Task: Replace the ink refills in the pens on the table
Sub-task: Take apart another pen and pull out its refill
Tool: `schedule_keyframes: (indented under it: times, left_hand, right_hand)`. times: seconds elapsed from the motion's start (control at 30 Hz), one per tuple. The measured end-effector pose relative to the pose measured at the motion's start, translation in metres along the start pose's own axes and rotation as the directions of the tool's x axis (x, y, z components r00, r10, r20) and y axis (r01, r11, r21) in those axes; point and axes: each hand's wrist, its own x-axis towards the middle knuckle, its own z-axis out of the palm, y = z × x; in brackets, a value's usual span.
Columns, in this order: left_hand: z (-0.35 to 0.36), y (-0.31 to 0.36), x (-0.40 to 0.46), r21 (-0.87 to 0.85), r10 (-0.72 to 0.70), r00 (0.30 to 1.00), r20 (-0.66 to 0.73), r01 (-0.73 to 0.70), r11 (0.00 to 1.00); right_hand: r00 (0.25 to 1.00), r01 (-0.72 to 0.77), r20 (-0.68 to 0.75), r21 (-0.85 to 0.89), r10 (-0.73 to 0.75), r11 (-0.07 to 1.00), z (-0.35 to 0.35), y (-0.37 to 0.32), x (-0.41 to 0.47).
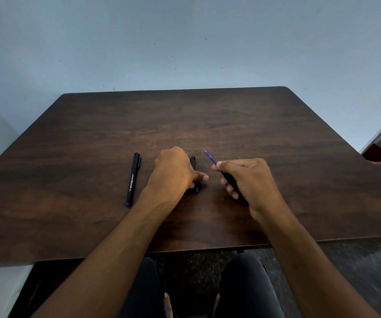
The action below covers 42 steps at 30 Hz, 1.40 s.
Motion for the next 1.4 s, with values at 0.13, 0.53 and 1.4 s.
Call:
schedule_keyframes:
  times: [0.13,0.53,1.4]
  left_hand:
    - [0.005,-0.004,0.003,-0.009,0.006,0.997,-0.073,-0.007,1.0]
    - [-0.014,-0.005,-0.003,0.007,-0.017,0.997,0.069,0.017,1.0]
    - [0.014,-0.05,-0.052,-0.404,0.306,0.752,-0.584,-0.596,0.694]
  right_hand:
    - [1.0,0.001,-0.002,0.002,-0.001,1.0,0.001,-0.002,0.0]
    - [0.999,-0.043,0.025,0.047,0.042,0.998,0.005,-0.003,-0.003]
    - [0.996,-0.034,0.094,0.304,0.006,0.952,0.04,-0.014,-0.002]
